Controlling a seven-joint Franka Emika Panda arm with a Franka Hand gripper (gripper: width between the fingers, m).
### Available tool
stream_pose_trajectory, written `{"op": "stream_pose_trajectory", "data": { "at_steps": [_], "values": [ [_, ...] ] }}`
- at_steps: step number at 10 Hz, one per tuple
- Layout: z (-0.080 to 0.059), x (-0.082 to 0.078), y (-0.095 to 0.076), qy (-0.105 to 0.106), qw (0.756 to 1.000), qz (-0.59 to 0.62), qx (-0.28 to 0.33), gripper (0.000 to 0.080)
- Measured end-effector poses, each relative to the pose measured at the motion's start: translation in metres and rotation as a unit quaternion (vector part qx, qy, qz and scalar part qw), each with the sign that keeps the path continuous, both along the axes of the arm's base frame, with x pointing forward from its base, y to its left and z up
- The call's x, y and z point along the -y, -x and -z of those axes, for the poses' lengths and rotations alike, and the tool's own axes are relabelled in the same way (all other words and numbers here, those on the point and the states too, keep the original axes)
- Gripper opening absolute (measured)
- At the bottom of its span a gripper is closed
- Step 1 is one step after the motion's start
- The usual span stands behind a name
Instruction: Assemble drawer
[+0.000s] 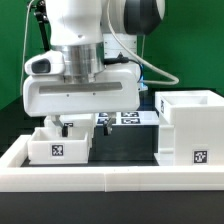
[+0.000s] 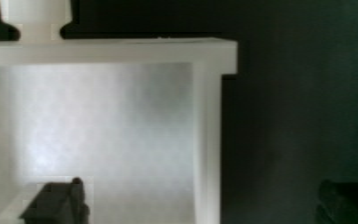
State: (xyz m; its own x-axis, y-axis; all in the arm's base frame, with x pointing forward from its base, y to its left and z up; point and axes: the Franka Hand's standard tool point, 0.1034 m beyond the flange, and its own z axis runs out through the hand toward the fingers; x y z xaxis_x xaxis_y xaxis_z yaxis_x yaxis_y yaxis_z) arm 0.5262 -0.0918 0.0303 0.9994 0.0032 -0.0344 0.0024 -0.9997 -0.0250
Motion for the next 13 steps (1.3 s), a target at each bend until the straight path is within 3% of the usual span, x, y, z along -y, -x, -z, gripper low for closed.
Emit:
{"op": "stream_pose_trajectory", "data": {
  "at_steps": [4,7,8,9,13],
  "values": [
    [0.0028,-0.003,-0.0005,0.0,1.0,-0.002,-0.001,0.0648],
    [0.0037,-0.0029,0.0001,0.0,1.0,-0.002,-0.002,0.022],
    [0.0038,-0.0029,0.0002,0.0,1.0,-0.002,-0.002,0.022],
    [0.0039,-0.0029,0.0003,0.0,1.0,-0.002,-0.002,0.0063],
    [0.0039,-0.0028,0.0003,0.0,1.0,-0.002,-0.002,0.004]
  ]
}}
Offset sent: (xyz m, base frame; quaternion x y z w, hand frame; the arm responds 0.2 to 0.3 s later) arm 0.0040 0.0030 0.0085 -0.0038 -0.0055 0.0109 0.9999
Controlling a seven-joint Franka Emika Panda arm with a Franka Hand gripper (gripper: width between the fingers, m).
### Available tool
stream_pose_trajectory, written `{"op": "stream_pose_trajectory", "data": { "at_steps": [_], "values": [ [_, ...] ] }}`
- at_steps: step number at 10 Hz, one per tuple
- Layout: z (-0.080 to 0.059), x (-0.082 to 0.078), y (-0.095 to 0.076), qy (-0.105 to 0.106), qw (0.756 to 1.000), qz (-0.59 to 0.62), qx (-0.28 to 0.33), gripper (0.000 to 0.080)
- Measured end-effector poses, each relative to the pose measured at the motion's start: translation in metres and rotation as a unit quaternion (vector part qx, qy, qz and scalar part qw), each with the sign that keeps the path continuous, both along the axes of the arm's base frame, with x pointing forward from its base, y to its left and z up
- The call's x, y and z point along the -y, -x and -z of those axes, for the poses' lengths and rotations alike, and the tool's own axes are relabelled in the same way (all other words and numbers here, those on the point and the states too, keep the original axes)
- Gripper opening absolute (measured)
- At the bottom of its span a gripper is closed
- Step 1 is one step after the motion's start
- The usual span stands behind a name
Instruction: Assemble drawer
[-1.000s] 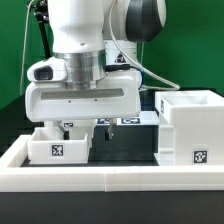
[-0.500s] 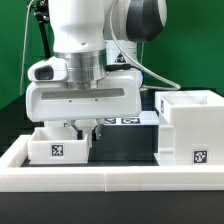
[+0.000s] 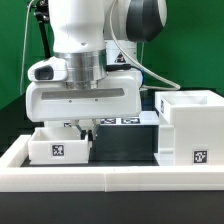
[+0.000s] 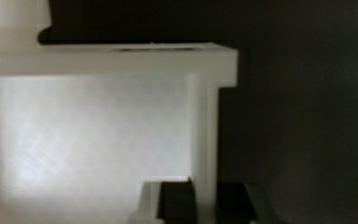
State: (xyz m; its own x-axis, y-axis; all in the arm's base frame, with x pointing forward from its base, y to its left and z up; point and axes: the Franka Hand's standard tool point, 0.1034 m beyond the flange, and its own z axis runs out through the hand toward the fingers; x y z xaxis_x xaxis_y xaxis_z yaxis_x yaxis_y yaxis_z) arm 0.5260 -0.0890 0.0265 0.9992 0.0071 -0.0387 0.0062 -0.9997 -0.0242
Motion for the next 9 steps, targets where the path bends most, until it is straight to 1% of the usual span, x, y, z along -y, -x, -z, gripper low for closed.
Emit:
{"op": "stream_pose_trajectory", "data": {
  "at_steps": [5,6,9],
  "values": [
    [0.0,0.0,0.0,0.001,1.0,-0.002,0.0,0.0041],
    [-0.001,-0.002,-0.001,0.001,1.0,-0.007,0.0,0.0041],
    [-0.011,-0.008,-0.003,-0.001,0.999,-0.033,0.008,0.0041]
  ]
}}
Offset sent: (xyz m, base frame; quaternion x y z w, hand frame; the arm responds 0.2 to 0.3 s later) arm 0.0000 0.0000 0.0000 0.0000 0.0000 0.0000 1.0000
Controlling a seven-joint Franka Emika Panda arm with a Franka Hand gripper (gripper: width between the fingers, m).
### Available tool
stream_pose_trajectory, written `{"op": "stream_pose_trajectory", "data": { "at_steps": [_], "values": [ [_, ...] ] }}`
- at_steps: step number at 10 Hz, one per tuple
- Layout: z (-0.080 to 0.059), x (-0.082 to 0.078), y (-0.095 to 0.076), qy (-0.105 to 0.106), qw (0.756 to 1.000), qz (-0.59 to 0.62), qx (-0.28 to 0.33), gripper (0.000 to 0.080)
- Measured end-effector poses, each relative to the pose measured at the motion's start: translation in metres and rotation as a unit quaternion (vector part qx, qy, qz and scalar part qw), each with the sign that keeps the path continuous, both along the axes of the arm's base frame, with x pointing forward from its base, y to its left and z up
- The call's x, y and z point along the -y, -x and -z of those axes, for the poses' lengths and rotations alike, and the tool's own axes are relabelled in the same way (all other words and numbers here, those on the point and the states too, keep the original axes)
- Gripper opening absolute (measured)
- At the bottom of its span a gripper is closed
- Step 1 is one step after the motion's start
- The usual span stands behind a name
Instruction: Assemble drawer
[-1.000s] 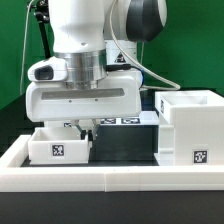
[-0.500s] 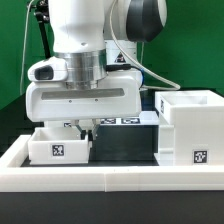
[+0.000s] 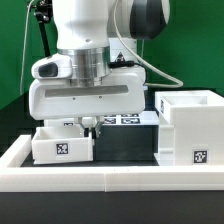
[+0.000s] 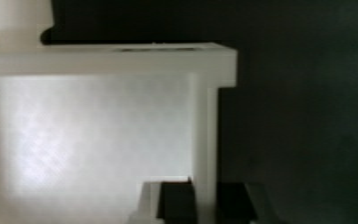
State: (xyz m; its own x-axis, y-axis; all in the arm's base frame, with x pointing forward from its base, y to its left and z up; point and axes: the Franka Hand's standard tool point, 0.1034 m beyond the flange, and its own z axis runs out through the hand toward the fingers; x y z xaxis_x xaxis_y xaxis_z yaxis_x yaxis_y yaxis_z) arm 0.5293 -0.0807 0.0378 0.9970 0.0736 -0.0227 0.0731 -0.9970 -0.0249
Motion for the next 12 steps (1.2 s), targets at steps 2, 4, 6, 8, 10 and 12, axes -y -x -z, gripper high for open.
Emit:
{"op": "stream_pose_trajectory", "data": {
  "at_steps": [2,4,6,8,10,12],
  "values": [
    [0.0008,0.0001,0.0003,0.0,1.0,-0.005,0.0,0.0041],
    [0.0015,0.0004,0.0008,0.0,1.0,-0.01,-0.001,0.0041],
    [0.0021,0.0007,0.0012,0.0,1.0,-0.022,-0.001,0.0041],
    [0.0025,0.0015,0.0016,-0.001,0.998,-0.062,-0.001,0.0041],
    [0.0028,0.0029,0.002,-0.003,0.991,-0.134,0.0,0.0041],
    [0.0028,0.0049,0.0023,0.0,0.977,-0.212,-0.001,0.0041]
  ]
}}
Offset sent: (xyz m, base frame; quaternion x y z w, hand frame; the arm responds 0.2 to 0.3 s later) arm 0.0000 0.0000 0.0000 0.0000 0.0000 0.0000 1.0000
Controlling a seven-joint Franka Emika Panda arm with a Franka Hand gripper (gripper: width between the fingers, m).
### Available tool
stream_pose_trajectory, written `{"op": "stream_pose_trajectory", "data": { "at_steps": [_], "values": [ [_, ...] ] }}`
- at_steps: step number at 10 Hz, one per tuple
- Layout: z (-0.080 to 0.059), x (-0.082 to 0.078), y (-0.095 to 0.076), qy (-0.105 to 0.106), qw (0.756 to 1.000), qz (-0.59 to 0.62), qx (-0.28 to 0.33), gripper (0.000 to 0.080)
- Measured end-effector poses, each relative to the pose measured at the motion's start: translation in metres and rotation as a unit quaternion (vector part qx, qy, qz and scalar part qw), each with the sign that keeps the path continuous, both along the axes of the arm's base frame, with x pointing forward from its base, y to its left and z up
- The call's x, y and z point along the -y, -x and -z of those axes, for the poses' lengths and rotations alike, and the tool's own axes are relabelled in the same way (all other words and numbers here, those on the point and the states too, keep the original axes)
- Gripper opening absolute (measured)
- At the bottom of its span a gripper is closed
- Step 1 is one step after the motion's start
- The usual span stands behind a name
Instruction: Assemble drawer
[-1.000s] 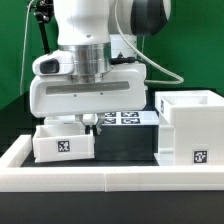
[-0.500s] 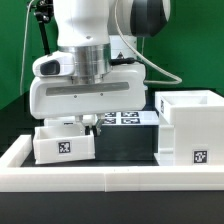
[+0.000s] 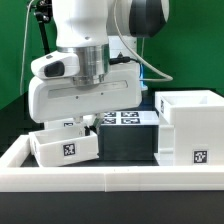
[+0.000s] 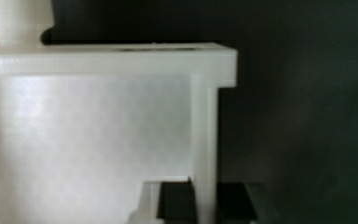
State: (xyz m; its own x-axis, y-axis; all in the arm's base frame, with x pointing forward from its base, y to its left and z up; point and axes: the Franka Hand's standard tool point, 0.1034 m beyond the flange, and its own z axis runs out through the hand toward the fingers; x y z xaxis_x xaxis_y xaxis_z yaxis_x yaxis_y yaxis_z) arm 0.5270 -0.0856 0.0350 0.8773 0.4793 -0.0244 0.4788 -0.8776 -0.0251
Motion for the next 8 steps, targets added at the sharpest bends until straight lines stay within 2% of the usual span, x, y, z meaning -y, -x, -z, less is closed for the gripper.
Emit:
{"op": "stream_pose_trajectory", "data": {
  "at_steps": [3,5,6,8],
  "values": [
    [-0.0001,-0.0035,-0.0013,0.008,0.989,-0.149,-0.002,0.0041],
    [0.0008,-0.0059,-0.0005,0.011,0.963,-0.27,-0.008,0.0041],
    [0.0009,-0.0047,-0.0002,0.012,0.96,-0.278,-0.008,0.0041],
    [0.001,-0.0003,0.0006,0.014,0.935,-0.353,-0.013,0.0041]
  ]
}}
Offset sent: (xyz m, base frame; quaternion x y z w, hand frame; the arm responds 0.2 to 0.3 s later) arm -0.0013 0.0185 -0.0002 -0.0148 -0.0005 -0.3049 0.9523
